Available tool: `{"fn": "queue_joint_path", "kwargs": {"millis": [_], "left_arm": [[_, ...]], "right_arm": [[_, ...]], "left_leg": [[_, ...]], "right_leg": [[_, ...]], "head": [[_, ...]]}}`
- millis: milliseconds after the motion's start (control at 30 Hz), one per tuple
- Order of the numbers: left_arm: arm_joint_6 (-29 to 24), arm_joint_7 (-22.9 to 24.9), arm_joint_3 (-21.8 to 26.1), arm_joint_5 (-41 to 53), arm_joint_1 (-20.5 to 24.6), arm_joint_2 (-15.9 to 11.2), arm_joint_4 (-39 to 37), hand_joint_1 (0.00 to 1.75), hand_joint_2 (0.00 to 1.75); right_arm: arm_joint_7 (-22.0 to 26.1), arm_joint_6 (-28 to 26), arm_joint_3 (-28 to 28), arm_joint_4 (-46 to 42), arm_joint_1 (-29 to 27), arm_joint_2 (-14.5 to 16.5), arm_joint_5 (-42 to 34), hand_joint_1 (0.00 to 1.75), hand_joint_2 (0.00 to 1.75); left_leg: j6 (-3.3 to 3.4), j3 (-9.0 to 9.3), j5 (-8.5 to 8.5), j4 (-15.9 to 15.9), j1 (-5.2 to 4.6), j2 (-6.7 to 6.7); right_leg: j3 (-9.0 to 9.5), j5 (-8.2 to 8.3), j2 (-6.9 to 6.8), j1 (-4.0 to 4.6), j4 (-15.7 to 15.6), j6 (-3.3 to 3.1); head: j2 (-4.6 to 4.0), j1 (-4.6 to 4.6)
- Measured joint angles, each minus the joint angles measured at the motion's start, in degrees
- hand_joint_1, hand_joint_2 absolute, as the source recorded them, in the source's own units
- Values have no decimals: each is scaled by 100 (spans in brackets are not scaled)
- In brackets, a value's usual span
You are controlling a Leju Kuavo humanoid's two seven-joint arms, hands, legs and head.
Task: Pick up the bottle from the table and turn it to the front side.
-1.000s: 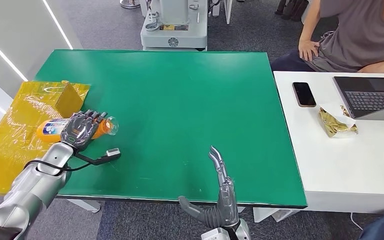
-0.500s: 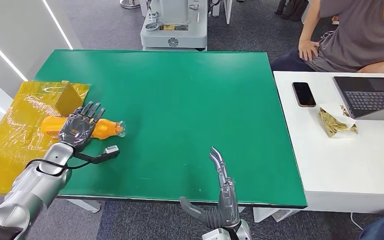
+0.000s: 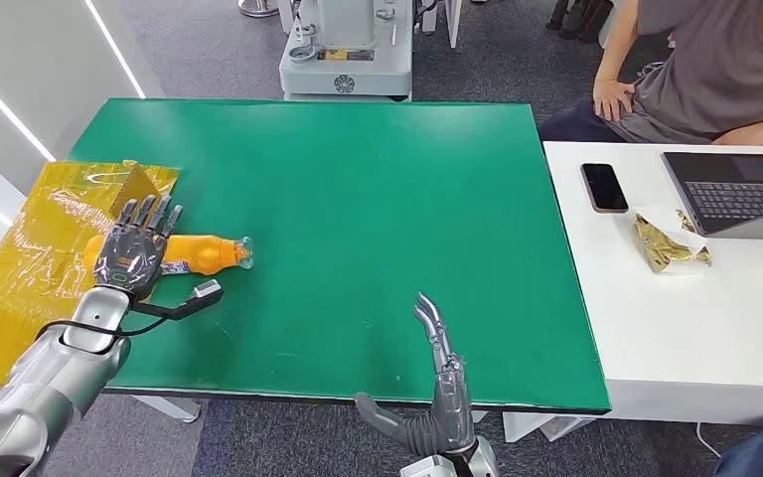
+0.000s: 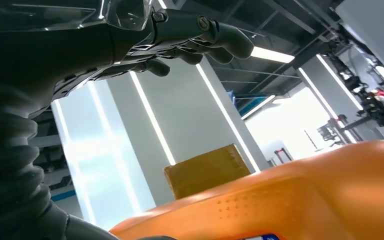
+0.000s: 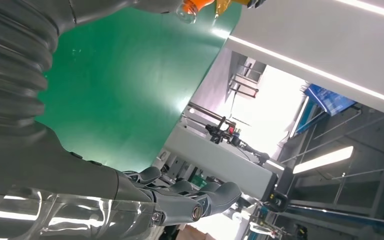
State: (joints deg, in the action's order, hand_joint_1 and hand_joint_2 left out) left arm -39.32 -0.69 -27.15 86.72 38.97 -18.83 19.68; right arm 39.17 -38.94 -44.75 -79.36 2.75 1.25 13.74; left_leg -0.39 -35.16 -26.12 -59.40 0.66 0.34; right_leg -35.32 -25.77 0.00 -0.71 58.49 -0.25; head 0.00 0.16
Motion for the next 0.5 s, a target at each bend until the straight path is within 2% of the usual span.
{"fn": "queue_joint_path", "kwargs": {"millis": [133, 200, 233, 267, 333, 367, 400, 433, 500], "left_arm": [[-33, 127, 119, -7, -294, -95, 777, 0, 175], [-46, -226, 459, -58, -610, -54, 1690, 0, 175], [-53, -688, 775, -147, -775, 36, 2254, 0, 175], [-63, -1363, 1189, -323, -911, 195, 2833, 0, 175], [-79, -2968, 2168, -993, -1057, 596, 3869, 0, 175], [-86, -3616, 2619, -1445, -1080, 798, 4313, 0, 175], [-91, -4003, 2992, -1929, -1084, 986, 4720, 0, 175], [-97, -4161, 3264, -2413, -1078, 1161, 5066, 0, 175], [-105, -4109, 3509, -3155, -1060, 1413, 5445, 0, 175]], "right_arm": [[5, -7, -5, 21, 7, 0, -61, 0, 175], [16, -7, -9, 40, 12, 0, -75, 0, 175], [24, -8, -15, 50, 17, 0, -88, 0, 175], [34, -8, -26, 64, 29, 0, -111, 0, 175], [51, -9, -58, 102, 76, 0, -194, 0, 175], [57, -9, -73, 124, 107, 0, -243, 0, 175], [59, -9, -85, 145, 139, 0, -288, 0, 175], [60, -9, -98, 166, 173, 0, -326, 0, 175], [61, -9, -121, 194, 228, 0, -370, 0, 175]], "left_leg": [[0, 1, 0, -1, -1, 0], [0, 0, 0, -2, -2, 0], [0, -2, 0, -2, -2, 0], [0, -4, -1, -3, -2, 1], [-3, -4, -5, -3, -2, 15], [-4, -1, -9, -3, -2, 27], [-6, 3, -12, -3, -3, 36], [-6, 7, -14, -4, -3, 39], [-5, 11, -14, -4, -4, 29]], "right_leg": [[-1, 0, 0, -1, -1, 0], [-3, 0, 1, -1, -4, 0], [-5, 0, 1, -1, -6, 0], [-5, 0, 2, -2, -7, 1], [-6, 2, 16, -2, -7, 2], [-6, 3, 26, -3, -8, 3], [-6, 4, 35, -3, -8, 4], [-5, 4, 37, -3, -10, 4], [1, 3, 26, -3, -12, 5]], "head": [[0, -1], [0, -1], [0, 0], [0, 2], [0, 2], [0, 2], [0, 0], [0, -1], [0, -1]]}}
